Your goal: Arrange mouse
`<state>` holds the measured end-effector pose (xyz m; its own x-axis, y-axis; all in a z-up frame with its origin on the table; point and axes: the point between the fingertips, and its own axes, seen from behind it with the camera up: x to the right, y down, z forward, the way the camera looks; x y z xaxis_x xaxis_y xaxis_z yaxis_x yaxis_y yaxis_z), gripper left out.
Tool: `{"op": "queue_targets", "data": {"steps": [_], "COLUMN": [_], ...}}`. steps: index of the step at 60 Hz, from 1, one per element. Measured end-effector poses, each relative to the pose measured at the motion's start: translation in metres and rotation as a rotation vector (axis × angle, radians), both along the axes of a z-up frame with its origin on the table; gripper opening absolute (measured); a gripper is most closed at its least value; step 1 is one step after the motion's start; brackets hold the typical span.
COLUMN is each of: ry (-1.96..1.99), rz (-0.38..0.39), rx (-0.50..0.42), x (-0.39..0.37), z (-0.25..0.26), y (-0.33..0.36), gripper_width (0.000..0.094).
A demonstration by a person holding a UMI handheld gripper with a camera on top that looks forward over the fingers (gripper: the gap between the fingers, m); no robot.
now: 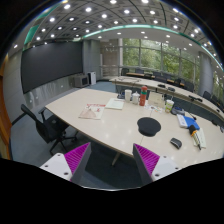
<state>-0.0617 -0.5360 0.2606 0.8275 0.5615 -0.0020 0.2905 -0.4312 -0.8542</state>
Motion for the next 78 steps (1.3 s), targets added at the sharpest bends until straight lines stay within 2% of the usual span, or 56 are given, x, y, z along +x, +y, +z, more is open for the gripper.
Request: {"op": "queue_targets", "data": {"steps": [6, 11, 22, 31, 40, 47, 54, 65, 78], "ry": [-0.017, -0.032, -0.11, -0.16, -0.177, -0.178, -0.184, -0.181, -0.166], "rz": [-0.049, -0.09, -0.24, -0.362, -0.426, -0.442, -0.439, -0.436, -0.414], "rx": [-0.022, -0.041, -0.098, -0.092, -0.065, -0.029, -0.036, -0.067, -0.066], "x": [0.025, 0.07, 0.162, 0.242, 0.29, 0.308, 0.319, 0.324, 0.323], "z": [-0.017, -0.051, -0.117, -0.164, -0.196, -0.216, -0.237, -0.261, -0.262], "y": [0.008, 0.034, 0.069, 0.132, 0.217, 0.279, 0.326, 0.372, 0.414], "gripper_width": [0.0861, 0.0858, 0.086, 0.0861, 0.0861, 0.086, 0.0858, 0.0858, 0.0858]}}
